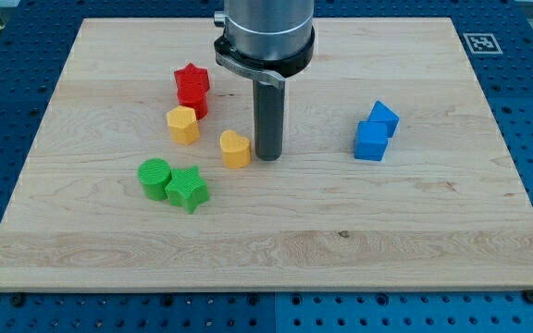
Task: Move the yellow hexagon closer to the red circle
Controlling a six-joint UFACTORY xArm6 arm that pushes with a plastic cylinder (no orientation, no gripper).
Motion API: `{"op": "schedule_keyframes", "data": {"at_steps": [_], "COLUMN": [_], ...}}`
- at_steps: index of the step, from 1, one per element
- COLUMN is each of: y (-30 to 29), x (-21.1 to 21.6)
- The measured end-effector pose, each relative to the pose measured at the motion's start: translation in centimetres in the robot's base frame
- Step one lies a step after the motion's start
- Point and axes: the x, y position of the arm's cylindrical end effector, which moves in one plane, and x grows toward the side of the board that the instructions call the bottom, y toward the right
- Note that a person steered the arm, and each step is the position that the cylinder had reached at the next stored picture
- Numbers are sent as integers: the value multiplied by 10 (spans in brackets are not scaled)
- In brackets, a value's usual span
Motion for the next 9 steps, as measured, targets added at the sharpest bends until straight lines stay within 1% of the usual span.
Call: {"op": "schedule_keyframes", "data": {"at_steps": [1, 2, 3, 4, 5, 6, 7, 9], "y": [-19, -51, -61, -30, 4, -1, -21, -26], "x": [0, 0, 0, 4, 56, 127, 156, 156]}}
